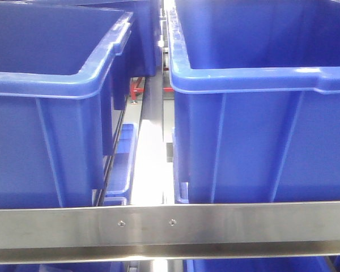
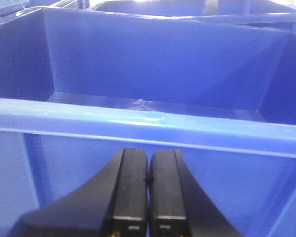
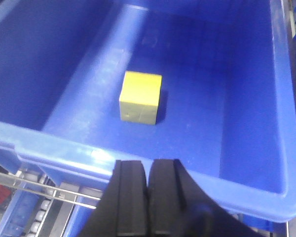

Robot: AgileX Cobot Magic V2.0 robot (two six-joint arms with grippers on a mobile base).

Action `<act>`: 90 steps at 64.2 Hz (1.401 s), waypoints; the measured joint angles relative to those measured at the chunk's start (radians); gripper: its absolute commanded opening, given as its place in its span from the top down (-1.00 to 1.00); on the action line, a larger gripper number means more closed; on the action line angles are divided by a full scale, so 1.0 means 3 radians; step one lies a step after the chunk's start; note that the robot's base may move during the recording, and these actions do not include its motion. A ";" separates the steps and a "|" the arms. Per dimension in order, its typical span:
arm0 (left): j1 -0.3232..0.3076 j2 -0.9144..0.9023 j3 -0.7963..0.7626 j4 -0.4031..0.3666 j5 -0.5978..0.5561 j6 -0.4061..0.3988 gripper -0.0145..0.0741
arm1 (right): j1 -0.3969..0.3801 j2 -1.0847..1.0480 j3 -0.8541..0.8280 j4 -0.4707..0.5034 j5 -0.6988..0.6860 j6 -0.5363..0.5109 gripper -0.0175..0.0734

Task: Place yellow foam block on left shelf second layer
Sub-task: 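Raise the empty right gripper out of the bin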

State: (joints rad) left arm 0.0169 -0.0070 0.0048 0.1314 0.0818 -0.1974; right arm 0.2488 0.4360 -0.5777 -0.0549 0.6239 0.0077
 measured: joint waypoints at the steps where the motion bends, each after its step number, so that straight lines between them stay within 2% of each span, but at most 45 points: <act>1: 0.0000 0.0000 0.0000 0.0000 0.0000 0.0000 0.36 | -0.0024 -0.0012 0.0014 0.0000 -0.0025 0.0000 0.47; 9: 0.0000 0.0000 0.0000 0.0000 0.0000 0.0000 0.36 | -0.0345 -0.0235 0.0262 0.0000 -0.0358 0.0000 0.47; 20: 0.0000 0.0000 0.0000 0.0000 0.0000 0.0000 0.36 | -0.0737 -0.0650 0.0958 0.0000 -0.1146 0.0000 0.47; 27: 0.0000 0.0000 0.0000 0.0000 0.0000 0.0000 0.36 | -0.0863 -0.0870 0.1440 0.0000 -0.1691 0.0000 0.47; 36: 0.0000 0.0000 0.0000 0.0000 0.0000 0.0000 0.36 | -0.0899 -0.1109 0.1924 0.0067 -0.2167 0.0000 0.47; 51: 0.0000 0.0000 0.0000 0.0000 0.0000 0.0000 0.36 | -0.0904 -0.1476 0.2029 0.0143 -0.2211 0.0000 0.47; 90: 0.0000 0.0000 0.0000 0.0000 0.0000 0.0000 0.36 | -0.0904 -0.1488 0.2029 0.0143 -0.2211 0.0000 0.47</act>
State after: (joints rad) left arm 0.0169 -0.0070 0.0048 0.1314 0.0818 -0.1974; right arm -0.0224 -0.0102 0.0308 -0.0121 -0.0394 0.0077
